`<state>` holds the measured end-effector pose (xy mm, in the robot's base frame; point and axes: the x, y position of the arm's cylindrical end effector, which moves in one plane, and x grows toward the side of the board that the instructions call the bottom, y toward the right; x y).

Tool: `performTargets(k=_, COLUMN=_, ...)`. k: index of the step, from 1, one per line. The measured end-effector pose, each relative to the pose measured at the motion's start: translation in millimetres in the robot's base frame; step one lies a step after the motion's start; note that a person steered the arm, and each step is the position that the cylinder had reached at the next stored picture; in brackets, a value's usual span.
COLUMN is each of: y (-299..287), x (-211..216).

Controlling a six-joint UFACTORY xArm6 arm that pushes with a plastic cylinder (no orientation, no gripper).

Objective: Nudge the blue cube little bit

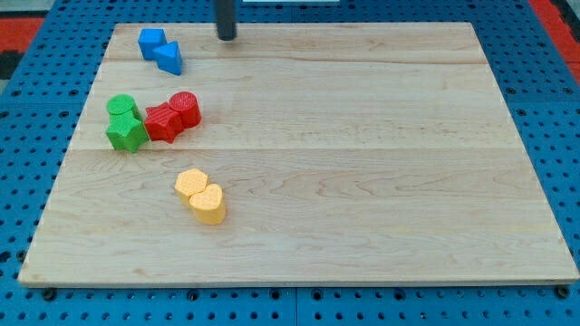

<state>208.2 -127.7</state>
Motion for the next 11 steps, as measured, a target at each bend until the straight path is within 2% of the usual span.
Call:
performTargets(k=1, y=-94.4, x=-12.4)
performTargets(k=2, y=-154.9, x=-1.4)
performTargets(k=5, y=-89.4, x=79.9)
performTargets(k=6, y=-92.0, x=76.7)
performTargets(k=8, y=-137.5, x=34.9)
performTargets(k=9, y=-94.8, x=33.6)
performTargets(k=11, y=-45.6, x=80.2)
